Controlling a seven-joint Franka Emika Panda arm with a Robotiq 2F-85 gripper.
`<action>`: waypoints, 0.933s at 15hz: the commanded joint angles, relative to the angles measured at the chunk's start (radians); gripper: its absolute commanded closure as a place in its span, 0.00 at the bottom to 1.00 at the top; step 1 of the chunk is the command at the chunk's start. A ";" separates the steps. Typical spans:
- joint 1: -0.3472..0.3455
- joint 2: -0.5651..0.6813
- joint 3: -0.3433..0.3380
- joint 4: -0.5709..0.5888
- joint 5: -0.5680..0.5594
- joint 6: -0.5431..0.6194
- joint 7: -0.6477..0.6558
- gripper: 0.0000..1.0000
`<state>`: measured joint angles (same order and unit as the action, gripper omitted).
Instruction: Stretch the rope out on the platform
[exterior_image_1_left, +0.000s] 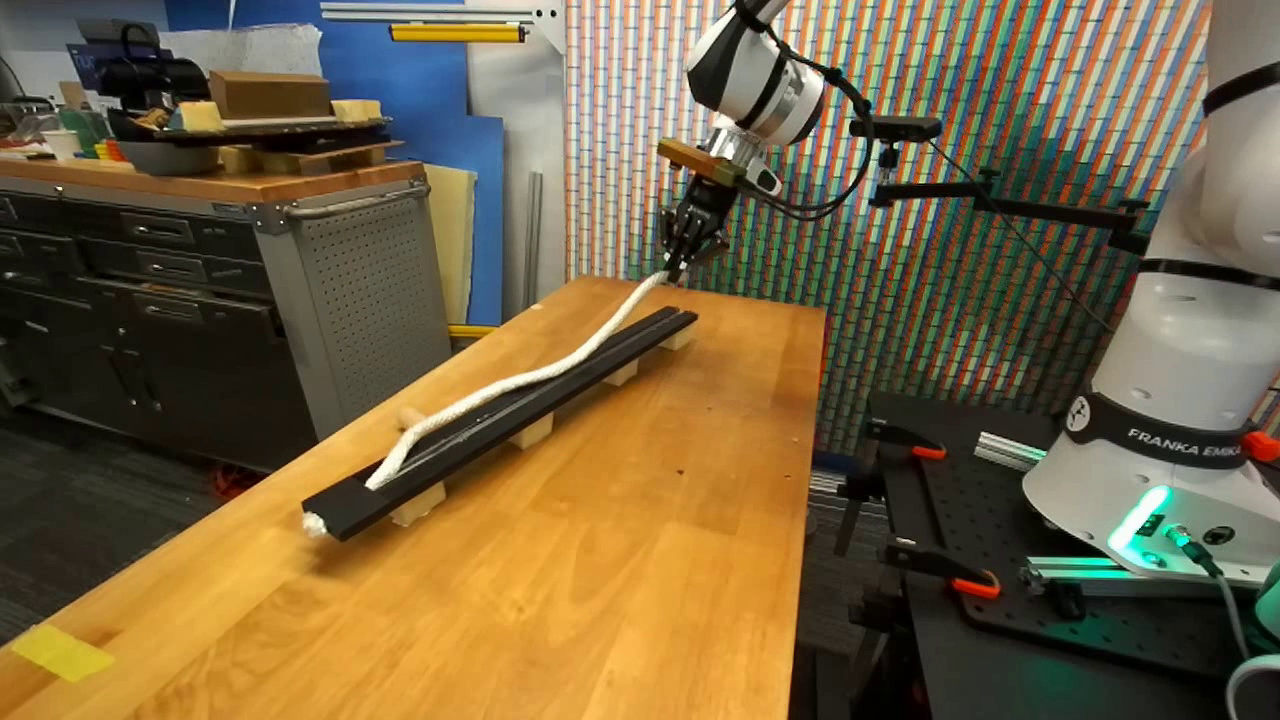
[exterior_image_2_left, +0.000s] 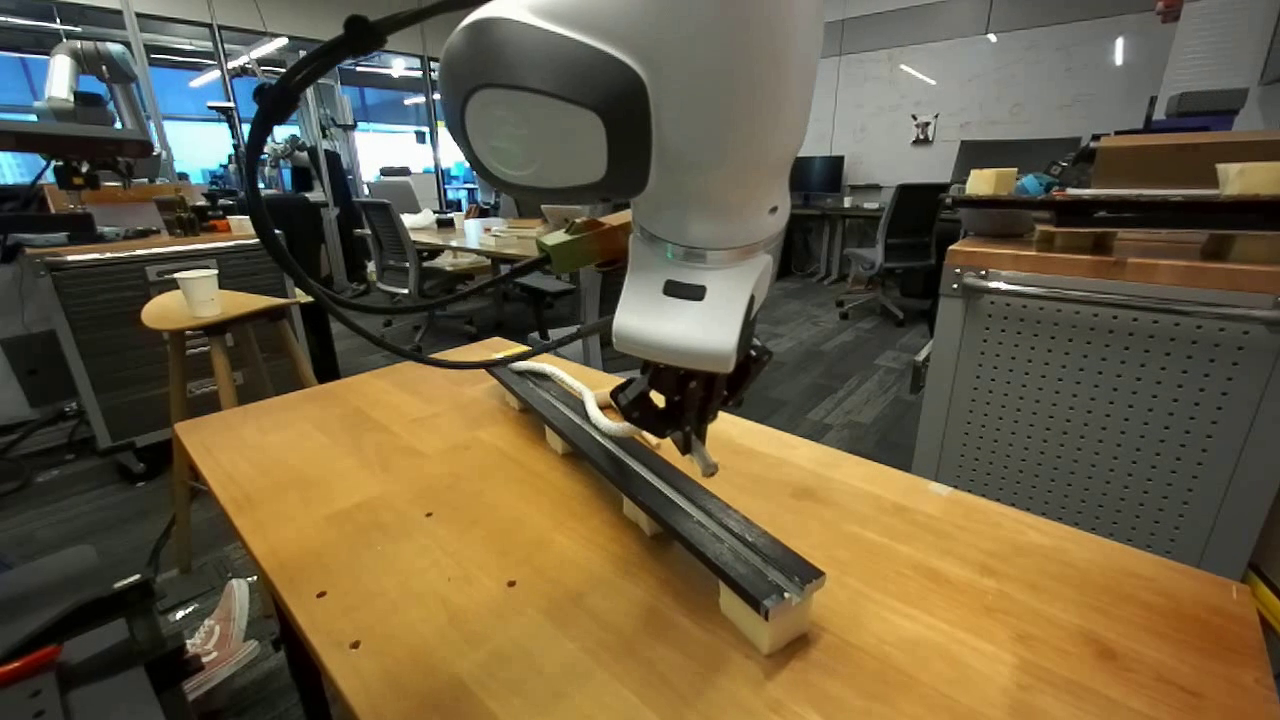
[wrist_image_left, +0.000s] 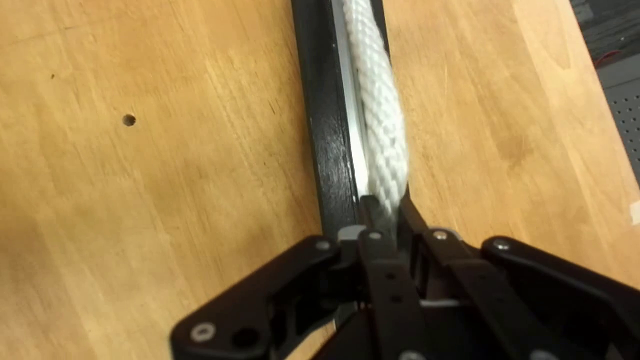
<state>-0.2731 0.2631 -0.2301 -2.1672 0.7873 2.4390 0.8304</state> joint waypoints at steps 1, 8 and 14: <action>-0.036 0.053 -0.025 0.060 0.044 -0.044 -0.018 0.97; -0.064 0.127 -0.031 0.100 0.041 -0.069 -0.037 0.97; -0.054 0.170 -0.024 0.146 0.029 -0.083 -0.037 0.97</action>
<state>-0.3271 0.4030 -0.2533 -2.0772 0.8046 2.3856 0.8096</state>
